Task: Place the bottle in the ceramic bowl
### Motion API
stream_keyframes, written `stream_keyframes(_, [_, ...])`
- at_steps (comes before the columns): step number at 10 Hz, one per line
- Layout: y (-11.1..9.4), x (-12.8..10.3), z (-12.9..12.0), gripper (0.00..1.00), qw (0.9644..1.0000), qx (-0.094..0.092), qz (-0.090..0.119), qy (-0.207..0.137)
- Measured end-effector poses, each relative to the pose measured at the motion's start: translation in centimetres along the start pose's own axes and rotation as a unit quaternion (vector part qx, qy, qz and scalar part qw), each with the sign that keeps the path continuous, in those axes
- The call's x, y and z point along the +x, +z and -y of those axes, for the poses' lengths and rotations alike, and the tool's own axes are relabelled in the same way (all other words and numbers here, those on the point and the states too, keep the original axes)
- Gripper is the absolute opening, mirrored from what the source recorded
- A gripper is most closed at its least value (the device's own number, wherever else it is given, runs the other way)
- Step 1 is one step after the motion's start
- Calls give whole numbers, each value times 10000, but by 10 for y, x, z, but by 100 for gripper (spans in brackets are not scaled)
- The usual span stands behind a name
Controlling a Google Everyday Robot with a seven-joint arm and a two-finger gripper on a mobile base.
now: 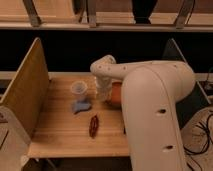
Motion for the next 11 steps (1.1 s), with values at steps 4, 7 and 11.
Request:
stream_keyframes(4, [-36,3,66,3,9966,375,387,625])
stream_keyframes(7, [-40,12,90,5,9942,482,395,876])
stream_keyframes(11, [-40,12,88,5,9943,482,392,866])
